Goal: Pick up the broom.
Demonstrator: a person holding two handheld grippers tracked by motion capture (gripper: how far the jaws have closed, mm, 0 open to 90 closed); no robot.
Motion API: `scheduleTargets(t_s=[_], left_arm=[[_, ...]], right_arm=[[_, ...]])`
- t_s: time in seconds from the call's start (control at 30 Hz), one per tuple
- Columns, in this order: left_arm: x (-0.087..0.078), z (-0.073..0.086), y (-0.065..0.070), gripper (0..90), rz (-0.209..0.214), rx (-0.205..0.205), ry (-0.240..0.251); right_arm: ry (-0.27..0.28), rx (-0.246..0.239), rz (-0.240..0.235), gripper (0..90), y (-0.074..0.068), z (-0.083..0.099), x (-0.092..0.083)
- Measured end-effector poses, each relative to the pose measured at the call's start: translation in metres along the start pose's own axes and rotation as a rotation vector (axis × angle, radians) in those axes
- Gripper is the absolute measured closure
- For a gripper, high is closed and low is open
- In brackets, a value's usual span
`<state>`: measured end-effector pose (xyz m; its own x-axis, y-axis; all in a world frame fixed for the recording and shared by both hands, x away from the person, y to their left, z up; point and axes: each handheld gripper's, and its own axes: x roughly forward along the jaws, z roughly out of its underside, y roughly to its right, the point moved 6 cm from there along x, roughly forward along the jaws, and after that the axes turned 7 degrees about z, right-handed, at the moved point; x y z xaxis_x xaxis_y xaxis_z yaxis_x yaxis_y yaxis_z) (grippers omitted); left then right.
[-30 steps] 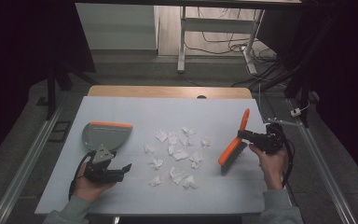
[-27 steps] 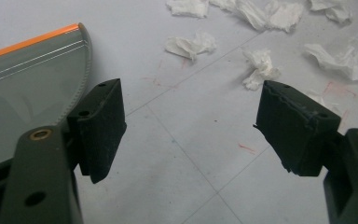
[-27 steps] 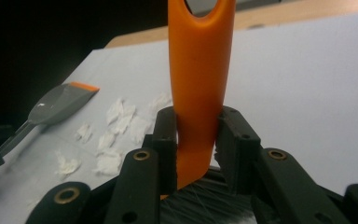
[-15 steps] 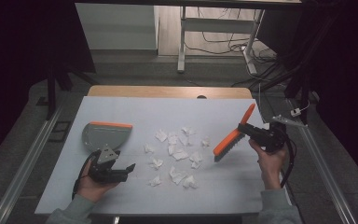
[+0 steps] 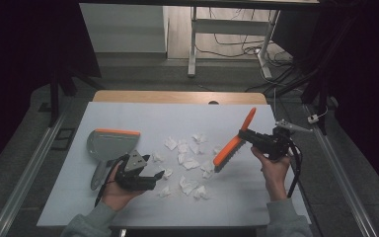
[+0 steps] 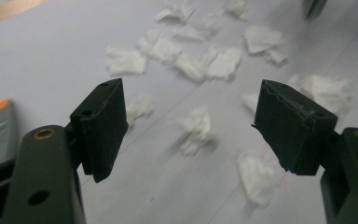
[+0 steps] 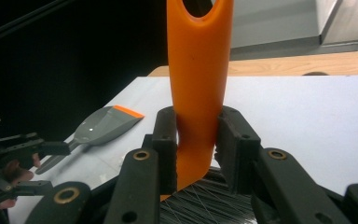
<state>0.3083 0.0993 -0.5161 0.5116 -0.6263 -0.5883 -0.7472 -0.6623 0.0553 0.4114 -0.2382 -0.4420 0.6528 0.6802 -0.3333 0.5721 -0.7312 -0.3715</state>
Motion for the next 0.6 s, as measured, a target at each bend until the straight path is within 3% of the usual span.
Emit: scheduleTargets(t_s=[0.27, 0.37, 0.6], left_arm=[[0.022, -0.017, 0.012, 26.0, 0.032, 0.024, -0.007], [0.032, -0.026, 0.019, 26.3, 0.062, 0.027, 0.003], [0.043, -0.037, 0.03, 26.4, 0.093, 0.042, 0.018]], right_arm=[[-0.005, 0.015, -0.019, 69.8, -0.009, 0.006, 0.01], [0.005, 0.021, -0.031, 69.8, -0.013, 0.007, 0.013], [0.011, 0.041, -0.066, 69.8, -0.023, 0.007, 0.018]])
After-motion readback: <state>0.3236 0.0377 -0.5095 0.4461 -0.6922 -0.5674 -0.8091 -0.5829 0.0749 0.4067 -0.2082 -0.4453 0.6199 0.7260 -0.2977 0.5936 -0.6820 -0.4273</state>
